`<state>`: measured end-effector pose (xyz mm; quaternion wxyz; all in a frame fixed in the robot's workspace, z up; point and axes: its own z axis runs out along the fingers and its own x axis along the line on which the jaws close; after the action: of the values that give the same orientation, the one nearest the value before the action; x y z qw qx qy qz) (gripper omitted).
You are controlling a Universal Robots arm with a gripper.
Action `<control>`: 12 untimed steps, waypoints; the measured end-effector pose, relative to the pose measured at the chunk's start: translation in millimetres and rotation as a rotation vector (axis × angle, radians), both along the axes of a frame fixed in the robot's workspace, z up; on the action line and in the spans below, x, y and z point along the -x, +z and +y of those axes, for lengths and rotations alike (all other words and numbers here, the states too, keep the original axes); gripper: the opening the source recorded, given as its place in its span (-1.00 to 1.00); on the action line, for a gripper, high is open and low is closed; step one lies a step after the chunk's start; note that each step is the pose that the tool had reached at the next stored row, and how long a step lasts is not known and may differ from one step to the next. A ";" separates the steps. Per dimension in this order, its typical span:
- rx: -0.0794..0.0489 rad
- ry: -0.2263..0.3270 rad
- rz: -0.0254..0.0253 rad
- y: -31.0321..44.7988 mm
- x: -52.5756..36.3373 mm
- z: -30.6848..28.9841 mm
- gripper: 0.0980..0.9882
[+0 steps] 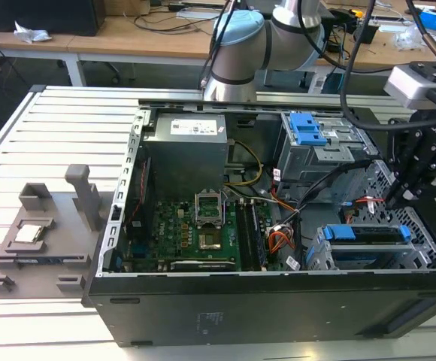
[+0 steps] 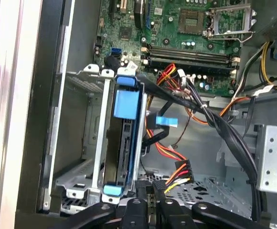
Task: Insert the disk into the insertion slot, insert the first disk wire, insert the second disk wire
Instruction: 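Insert the first disk wire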
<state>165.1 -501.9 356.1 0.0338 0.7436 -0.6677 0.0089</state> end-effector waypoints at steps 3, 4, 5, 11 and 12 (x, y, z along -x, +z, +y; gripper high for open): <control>0.000 0.000 -0.0002 0.0 6.3 -2.6 -0.85; 0.000 0.000 -0.0002 -0.3 7.0 -5.0 -0.85; 0.000 0.000 -0.0002 -0.6 7.8 -8.2 -0.85; 0.000 -0.009 -0.0002 -3.5 11.0 -21.4 -0.85; 0.000 -0.021 -0.0003 -3.8 11.0 -21.4 -0.85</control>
<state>154.1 -523.3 352.3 0.0338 0.7365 -0.6755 0.0086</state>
